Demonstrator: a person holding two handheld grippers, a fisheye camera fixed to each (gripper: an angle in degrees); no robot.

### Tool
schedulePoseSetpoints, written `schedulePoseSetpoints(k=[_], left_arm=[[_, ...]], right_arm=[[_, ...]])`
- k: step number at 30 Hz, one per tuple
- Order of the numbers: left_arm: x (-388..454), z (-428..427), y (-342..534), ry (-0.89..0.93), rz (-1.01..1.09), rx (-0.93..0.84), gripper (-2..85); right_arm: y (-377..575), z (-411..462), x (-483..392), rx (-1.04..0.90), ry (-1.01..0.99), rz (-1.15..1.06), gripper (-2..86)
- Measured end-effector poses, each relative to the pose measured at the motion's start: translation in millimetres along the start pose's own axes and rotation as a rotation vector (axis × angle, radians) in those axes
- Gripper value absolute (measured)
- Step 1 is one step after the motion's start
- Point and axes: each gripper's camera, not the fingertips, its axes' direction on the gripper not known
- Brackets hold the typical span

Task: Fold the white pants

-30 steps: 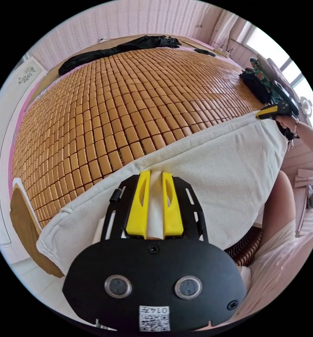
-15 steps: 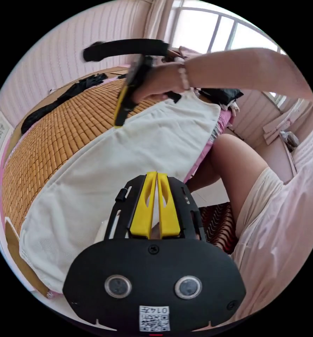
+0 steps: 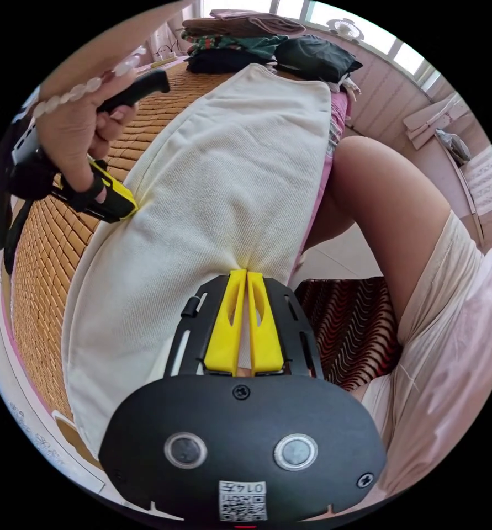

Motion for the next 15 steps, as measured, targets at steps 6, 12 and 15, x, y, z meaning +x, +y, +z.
schedulePoseSetpoints(k=[6, 12, 15], left_arm=[[19, 10, -11, -0.033, 0.044, -0.032, -0.8], [32, 14, -14, -0.054, 0.01, -0.027, -0.9], [25, 1, -9, 0.008, -0.06, 0.003, -1.0]], right_arm=[[-5, 4, 18, -0.043, -0.085, 0.006, -0.9], [30, 8, 10, 0.08, -0.005, 0.068, -0.9], [59, 12, 14, 0.182, -0.023, 0.113, -0.9]])
